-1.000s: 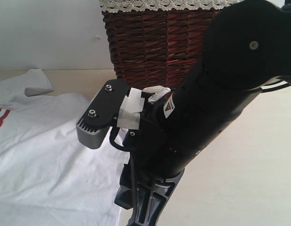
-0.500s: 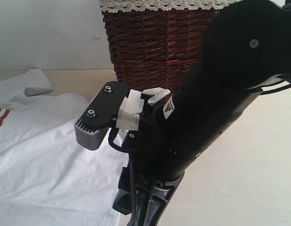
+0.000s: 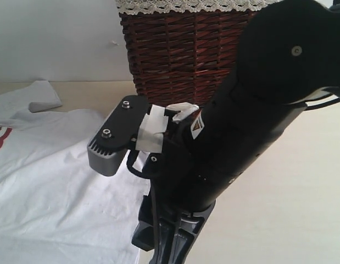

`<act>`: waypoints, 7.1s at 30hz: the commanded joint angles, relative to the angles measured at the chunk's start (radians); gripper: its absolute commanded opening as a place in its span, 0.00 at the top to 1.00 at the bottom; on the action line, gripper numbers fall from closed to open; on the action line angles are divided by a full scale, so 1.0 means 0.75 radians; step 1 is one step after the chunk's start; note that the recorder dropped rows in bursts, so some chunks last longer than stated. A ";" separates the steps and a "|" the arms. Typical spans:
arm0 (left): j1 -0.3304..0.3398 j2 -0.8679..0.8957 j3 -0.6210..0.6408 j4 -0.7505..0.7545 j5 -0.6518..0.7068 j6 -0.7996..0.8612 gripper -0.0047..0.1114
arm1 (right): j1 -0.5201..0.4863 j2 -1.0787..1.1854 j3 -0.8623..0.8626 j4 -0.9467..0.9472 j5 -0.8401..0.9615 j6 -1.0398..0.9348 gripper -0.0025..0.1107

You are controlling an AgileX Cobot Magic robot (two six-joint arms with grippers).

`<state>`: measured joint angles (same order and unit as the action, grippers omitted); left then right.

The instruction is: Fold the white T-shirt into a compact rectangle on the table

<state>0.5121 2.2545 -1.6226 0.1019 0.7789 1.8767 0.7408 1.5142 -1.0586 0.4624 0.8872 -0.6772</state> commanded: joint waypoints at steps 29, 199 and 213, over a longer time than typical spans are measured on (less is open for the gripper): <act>0.016 0.109 -0.097 -0.152 0.011 -0.003 0.13 | 0.004 0.559 -0.395 -0.601 -0.218 0.254 0.41; -0.140 -2.280 0.585 -0.507 0.590 -1.613 0.96 | -0.009 -0.992 -0.139 -0.920 0.445 0.840 0.98; -0.140 -2.222 1.384 -0.670 0.026 -1.449 0.96 | -0.009 -0.548 0.296 -1.325 0.445 1.174 0.98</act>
<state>0.4133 0.5666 -0.6746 -0.3828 1.0310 0.7357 0.7316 1.0280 -0.8440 -0.3765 1.2300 0.1274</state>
